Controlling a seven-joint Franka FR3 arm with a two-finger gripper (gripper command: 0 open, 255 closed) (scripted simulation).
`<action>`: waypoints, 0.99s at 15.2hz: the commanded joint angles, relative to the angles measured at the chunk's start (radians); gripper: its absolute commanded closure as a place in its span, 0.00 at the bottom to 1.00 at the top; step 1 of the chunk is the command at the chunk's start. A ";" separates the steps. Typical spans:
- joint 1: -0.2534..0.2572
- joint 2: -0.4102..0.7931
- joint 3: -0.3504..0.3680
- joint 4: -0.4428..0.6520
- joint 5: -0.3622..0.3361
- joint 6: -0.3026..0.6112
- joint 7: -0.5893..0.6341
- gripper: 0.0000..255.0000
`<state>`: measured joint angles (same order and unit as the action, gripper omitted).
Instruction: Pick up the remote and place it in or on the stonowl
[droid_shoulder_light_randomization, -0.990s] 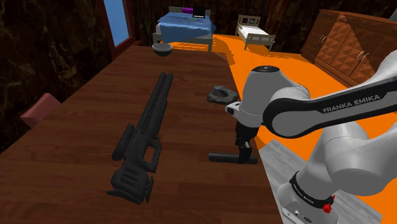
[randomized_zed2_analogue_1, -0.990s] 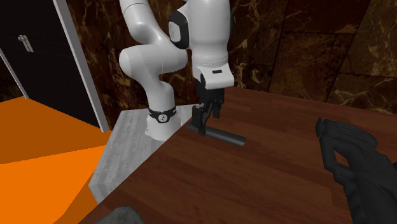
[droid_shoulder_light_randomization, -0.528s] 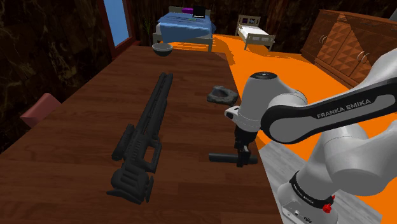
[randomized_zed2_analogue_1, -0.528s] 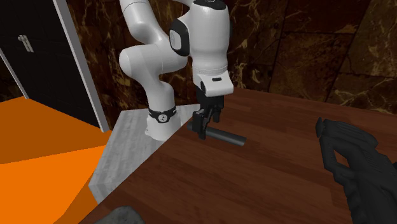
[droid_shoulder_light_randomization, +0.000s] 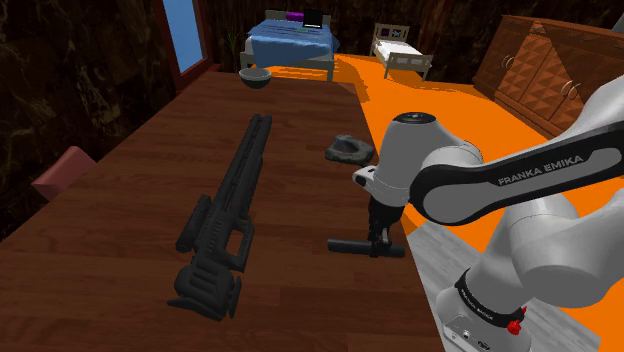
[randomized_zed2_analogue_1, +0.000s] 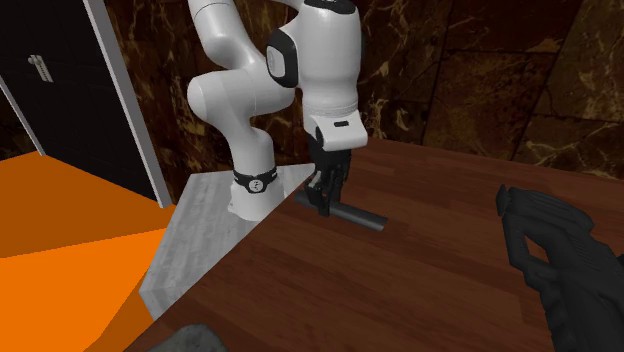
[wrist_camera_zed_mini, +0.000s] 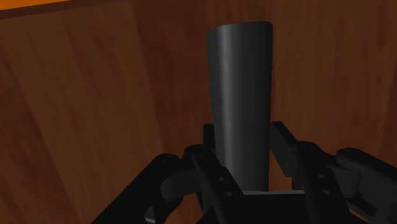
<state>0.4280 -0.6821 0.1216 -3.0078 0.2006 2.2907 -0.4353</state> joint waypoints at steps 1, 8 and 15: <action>0.002 0.003 0.001 -0.002 0.003 0.001 0.000 1.00; -0.002 -0.042 -0.003 0.018 -0.007 -0.064 0.005 1.00; -0.010 -0.120 -0.012 0.078 -0.024 -0.201 0.015 1.00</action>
<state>0.4200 -0.7891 0.1120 -2.9408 0.1796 2.1134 -0.4209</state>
